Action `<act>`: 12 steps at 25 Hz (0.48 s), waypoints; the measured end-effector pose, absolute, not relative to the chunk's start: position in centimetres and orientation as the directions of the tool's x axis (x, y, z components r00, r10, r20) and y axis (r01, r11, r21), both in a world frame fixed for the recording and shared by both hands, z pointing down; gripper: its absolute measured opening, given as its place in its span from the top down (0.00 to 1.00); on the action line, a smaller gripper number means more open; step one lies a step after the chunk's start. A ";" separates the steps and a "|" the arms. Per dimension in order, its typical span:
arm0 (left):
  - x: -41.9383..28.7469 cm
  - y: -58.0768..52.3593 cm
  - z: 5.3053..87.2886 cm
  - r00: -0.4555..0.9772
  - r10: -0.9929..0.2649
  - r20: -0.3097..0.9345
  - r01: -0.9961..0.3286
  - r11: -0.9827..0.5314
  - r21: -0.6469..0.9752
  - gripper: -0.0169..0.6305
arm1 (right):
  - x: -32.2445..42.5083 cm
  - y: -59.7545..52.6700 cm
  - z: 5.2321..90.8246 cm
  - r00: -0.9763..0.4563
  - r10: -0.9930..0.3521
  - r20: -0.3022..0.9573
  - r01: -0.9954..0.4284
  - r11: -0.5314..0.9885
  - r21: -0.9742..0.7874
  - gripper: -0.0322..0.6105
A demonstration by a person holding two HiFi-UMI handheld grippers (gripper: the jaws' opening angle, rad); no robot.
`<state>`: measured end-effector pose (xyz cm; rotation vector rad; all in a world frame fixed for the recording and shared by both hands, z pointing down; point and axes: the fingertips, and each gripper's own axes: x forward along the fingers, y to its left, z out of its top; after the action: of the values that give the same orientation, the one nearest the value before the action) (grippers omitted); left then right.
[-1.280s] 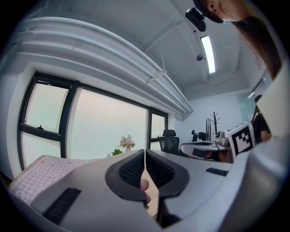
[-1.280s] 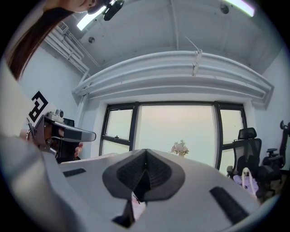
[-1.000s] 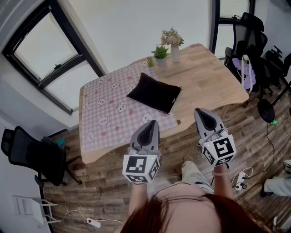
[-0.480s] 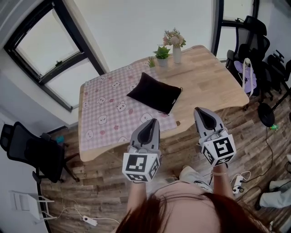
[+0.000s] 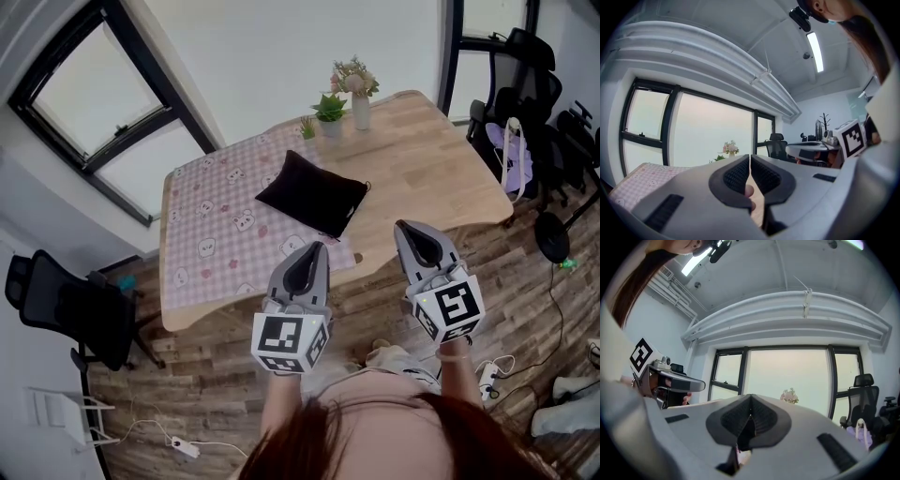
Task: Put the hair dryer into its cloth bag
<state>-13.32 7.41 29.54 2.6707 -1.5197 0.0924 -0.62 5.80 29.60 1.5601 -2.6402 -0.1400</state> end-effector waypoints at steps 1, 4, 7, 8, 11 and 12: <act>-13.0 7.3 29.5 0.509 -0.856 0.088 -0.861 -0.508 0.028 0.95 | -0.4 5.7 29.5 -0.485 -0.874 0.016 -0.868 0.484 0.115 0.95; -12.2 7.0 29.7 0.504 -0.859 0.096 -0.864 -0.503 0.030 0.95 | 0.2 5.3 29.5 -0.496 -0.868 0.022 -0.861 0.495 0.113 0.95; -11.4 6.7 29.9 0.498 -0.861 0.105 -0.867 -0.498 0.032 0.95 | 0.8 4.9 29.7 -0.505 -0.862 0.026 -0.856 0.505 0.108 0.95; -11.1 6.6 29.9 0.497 -0.861 0.108 -0.867 -0.497 0.031 0.95 | 1.0 4.8 29.7 -0.507 -0.861 0.027 -0.855 0.507 0.106 0.95; -10.4 6.3 30.0 0.499 -0.860 0.112 -0.866 -0.498 0.034 0.95 | 1.6 4.5 29.8 -0.512 -0.859 0.032 -0.853 0.512 0.102 0.95; -10.1 6.2 30.0 0.499 -0.859 0.112 -0.866 -0.498 0.036 0.95 | 1.8 4.4 29.9 -0.513 -0.858 0.034 -0.852 0.514 0.102 0.95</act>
<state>-10.14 6.18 29.98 2.6434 -1.5257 0.1217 1.79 4.41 29.88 1.5074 -2.6633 -0.1103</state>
